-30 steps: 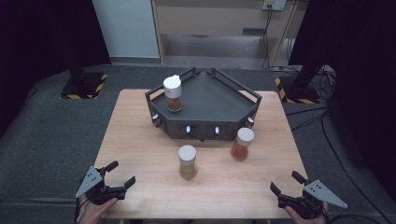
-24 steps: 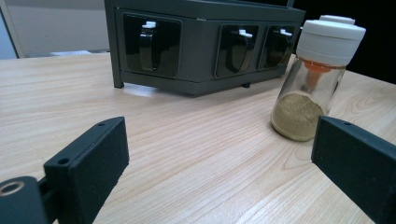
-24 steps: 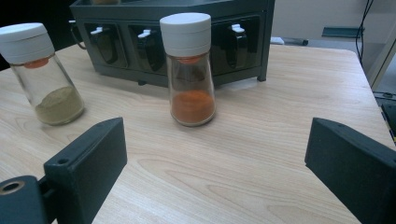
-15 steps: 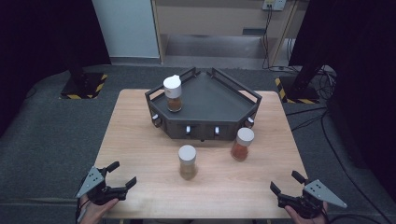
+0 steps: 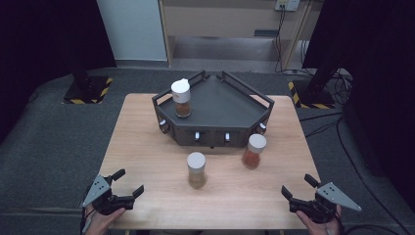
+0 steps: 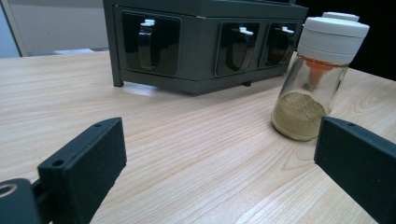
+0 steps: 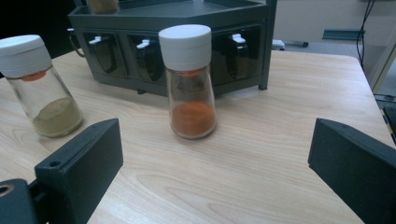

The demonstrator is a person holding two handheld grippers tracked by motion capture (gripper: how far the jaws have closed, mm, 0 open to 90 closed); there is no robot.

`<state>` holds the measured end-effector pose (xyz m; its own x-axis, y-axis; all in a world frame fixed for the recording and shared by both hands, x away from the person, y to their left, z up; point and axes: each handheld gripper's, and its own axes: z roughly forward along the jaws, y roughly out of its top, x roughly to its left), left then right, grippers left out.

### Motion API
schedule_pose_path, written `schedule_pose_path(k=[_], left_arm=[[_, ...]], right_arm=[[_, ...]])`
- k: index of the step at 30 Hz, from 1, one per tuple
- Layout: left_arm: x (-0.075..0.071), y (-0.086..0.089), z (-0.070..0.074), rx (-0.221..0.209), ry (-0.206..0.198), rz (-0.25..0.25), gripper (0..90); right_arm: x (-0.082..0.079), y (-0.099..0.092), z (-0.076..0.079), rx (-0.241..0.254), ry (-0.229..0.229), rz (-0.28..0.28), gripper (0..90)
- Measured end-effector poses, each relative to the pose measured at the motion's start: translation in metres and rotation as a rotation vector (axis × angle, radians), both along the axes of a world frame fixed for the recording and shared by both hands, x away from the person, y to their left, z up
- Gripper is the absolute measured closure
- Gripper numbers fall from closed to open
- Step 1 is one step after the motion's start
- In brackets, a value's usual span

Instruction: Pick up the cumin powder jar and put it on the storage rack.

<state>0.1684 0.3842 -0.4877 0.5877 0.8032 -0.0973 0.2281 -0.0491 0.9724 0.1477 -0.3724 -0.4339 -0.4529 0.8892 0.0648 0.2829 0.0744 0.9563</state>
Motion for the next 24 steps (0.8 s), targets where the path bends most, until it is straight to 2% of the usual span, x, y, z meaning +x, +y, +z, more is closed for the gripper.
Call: schedule_pose_path(k=[7,13,24], left_arm=[[0.001,0.000,0.000,-0.002,0.001,-0.004,0.8],[0.001,-0.001,0.000,0.002,0.002,-0.009,0.8],[0.002,0.000,-0.001,-0.003,0.009,-0.013,0.6]], right_arm=[[0.011,0.005,0.010,0.003,0.006,0.037,3.1],[0.021,0.017,0.018,-0.008,-0.008,0.078,3.1],[0.048,0.045,0.037,-0.024,-0.014,0.195,3.4]])
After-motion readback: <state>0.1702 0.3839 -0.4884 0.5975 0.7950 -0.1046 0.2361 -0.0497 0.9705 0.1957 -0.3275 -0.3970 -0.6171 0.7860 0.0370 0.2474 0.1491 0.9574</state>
